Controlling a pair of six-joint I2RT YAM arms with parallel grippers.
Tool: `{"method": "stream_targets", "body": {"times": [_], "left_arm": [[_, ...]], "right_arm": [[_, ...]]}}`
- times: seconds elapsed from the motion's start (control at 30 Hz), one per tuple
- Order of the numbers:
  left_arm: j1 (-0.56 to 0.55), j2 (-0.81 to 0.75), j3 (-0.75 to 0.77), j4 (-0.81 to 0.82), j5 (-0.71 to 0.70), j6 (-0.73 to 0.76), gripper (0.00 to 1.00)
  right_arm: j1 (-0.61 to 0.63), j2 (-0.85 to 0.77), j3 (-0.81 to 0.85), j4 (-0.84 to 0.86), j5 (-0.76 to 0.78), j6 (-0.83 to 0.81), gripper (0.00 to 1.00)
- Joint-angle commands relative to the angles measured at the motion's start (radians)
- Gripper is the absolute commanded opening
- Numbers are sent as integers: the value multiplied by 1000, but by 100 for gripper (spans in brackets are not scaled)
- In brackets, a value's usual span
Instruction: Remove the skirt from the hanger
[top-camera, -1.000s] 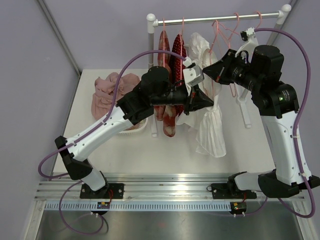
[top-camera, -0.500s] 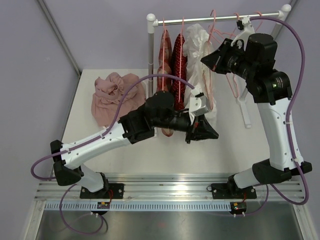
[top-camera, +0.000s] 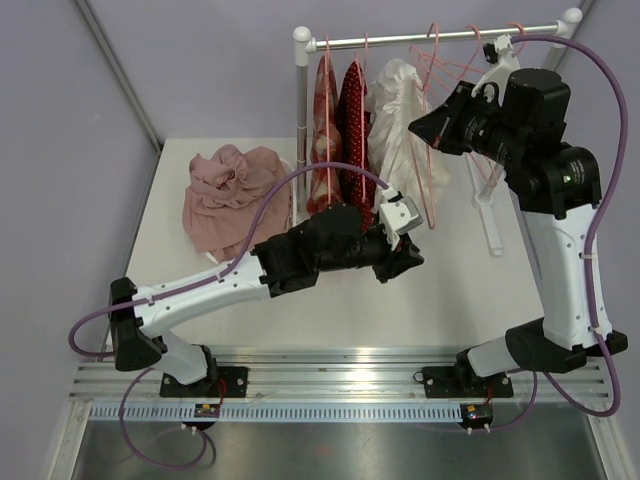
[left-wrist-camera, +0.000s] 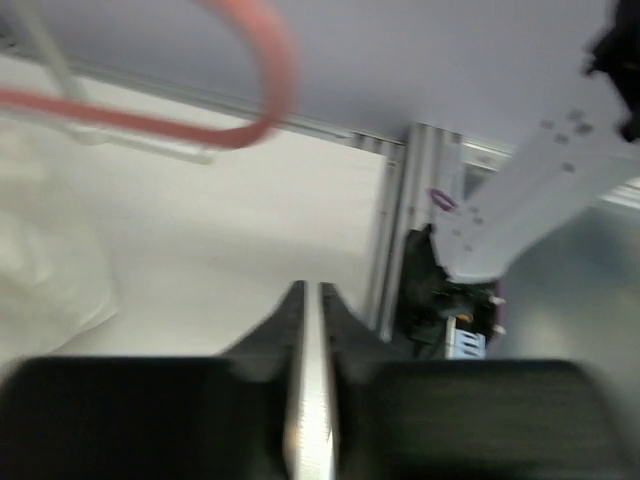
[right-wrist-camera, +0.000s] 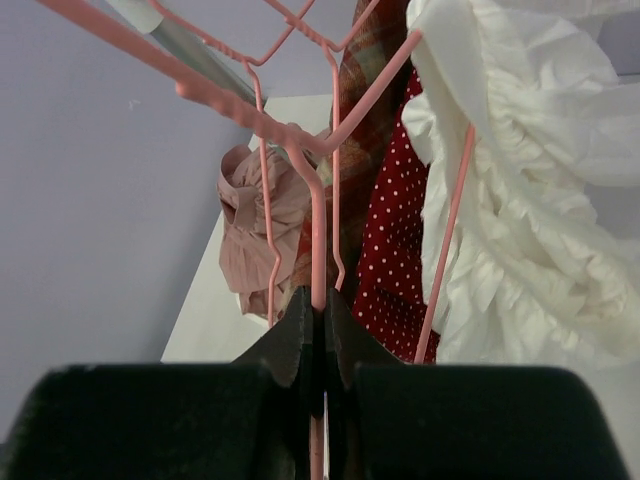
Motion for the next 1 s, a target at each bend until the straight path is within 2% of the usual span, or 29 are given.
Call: {"method": "stream_targets", "body": {"times": [0.0, 0.03, 0.07, 0.1, 0.3, 0.4, 0.5, 0.63, 0.87, 0.93, 0.97], "left_arm": [[-2, -53, 48, 17, -353, 50, 41], [-2, -59, 51, 12, -371, 69, 75], [-2, -75, 50, 15, -397, 84, 92], [-2, -85, 45, 20, -400, 101, 97], [-2, -84, 4, 90, -521, 225, 99], [0, -55, -42, 204, -544, 264, 99], [4, -12, -24, 230, -554, 259, 99], [4, 20, -52, 398, -517, 287, 99], [38, 213, 120, 428, -515, 344, 99], [52, 250, 163, 433, -514, 324, 99], [64, 287, 203, 434, -520, 318, 92]], "right_arm": [[5, -83, 60, -5, -16, 21, 0], [5, -105, 16, 2, -21, 29, 0], [5, -148, -7, 10, -22, 40, 0], [5, -162, -23, 7, -13, 43, 0], [7, -209, 28, -71, -9, 35, 0], [5, -239, 49, -106, -36, 49, 0], [5, -248, 121, -168, -67, 61, 0], [5, -260, 204, -215, -110, 78, 0], [5, -279, 312, -252, -202, 119, 0], [5, -279, 360, -251, -275, 159, 0], [5, -277, 374, -248, -309, 174, 0]]}}
